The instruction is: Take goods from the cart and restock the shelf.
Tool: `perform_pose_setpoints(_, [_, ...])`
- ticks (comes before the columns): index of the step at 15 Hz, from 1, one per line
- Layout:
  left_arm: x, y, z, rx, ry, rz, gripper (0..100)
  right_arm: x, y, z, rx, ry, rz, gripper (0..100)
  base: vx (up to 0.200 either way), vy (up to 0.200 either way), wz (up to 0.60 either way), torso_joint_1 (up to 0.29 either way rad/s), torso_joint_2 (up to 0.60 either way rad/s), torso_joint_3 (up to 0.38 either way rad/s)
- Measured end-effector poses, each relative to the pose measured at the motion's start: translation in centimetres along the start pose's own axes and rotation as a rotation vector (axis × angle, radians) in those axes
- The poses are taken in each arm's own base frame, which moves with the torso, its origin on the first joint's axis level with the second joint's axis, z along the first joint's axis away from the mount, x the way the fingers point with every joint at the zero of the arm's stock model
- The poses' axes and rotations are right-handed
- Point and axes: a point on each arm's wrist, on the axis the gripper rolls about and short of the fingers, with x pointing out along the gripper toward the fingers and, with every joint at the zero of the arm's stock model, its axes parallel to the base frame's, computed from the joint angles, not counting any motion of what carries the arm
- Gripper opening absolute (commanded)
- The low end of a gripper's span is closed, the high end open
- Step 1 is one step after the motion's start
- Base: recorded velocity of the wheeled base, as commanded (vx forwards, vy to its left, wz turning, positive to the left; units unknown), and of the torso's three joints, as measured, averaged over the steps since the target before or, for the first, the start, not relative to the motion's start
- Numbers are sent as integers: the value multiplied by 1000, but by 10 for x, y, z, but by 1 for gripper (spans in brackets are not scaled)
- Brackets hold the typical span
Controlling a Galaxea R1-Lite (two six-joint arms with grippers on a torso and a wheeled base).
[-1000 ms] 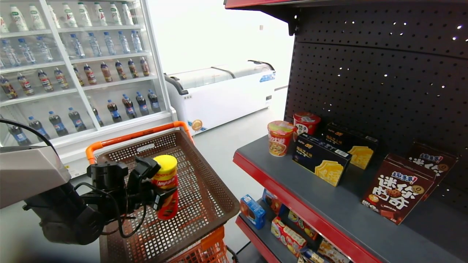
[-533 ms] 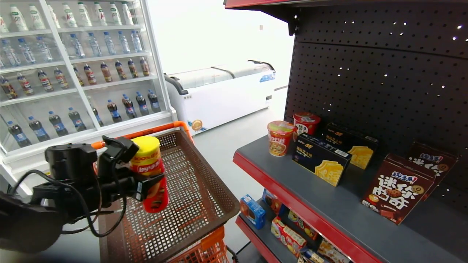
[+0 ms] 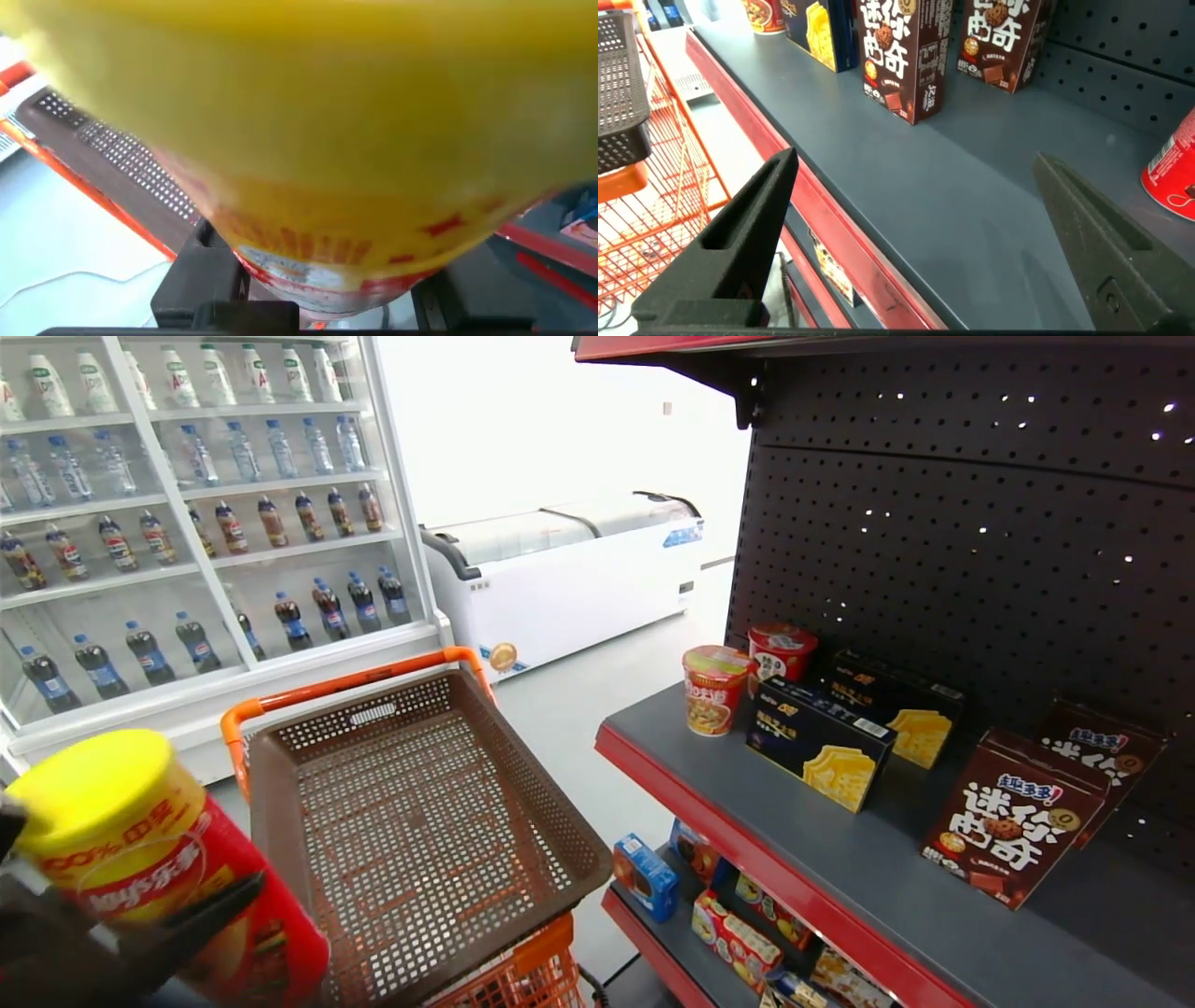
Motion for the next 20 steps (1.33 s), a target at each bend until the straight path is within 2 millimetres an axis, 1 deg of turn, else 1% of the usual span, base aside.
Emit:
perform_pose_setpoints(2, [-28, -10, -20, 1, -57, -1, 0, 0, 0, 0, 0, 0, 0, 100, 0, 0, 0, 0, 0, 0])
perform_pose_setpoints(4, [-50, -19, -42, 5, -93, -4, 0, 0, 0, 0, -1, 0, 2, 100, 0, 0, 0, 0, 0, 0])
perform_pose_setpoints(7, [-75, -28, -69, 4, -105, 11, 0, 0, 0, 0, 0, 0, 2, 100, 0, 0, -600, 2, 1, 5])
perform_pose_setpoints(9, [-87, -32, -83, 7, -117, 25, 0, 0, 0, 0, 0, 0, 2, 100, 0, 0, -600, 5, 2, 0])
perform_pose_setpoints(11, [-96, -35, -86, 19, -169, 36, 0, 0, 0, 0, 0, 0, 2, 100, 0, 0, -600, 2, 0, 2])
perform_pose_setpoints(13, [-99, -36, -87, 25, -201, 39, 0, 0, 0, 0, 0, 1, 1, 100, 0, 0, -600, 2, -2, 2])
perform_pose_setpoints(20, [-100, -36, -91, 15, -213, 33, 0, 0, 0, 0, 0, 0, 1, 100, 0, 0, -600, 2, 1, 4])
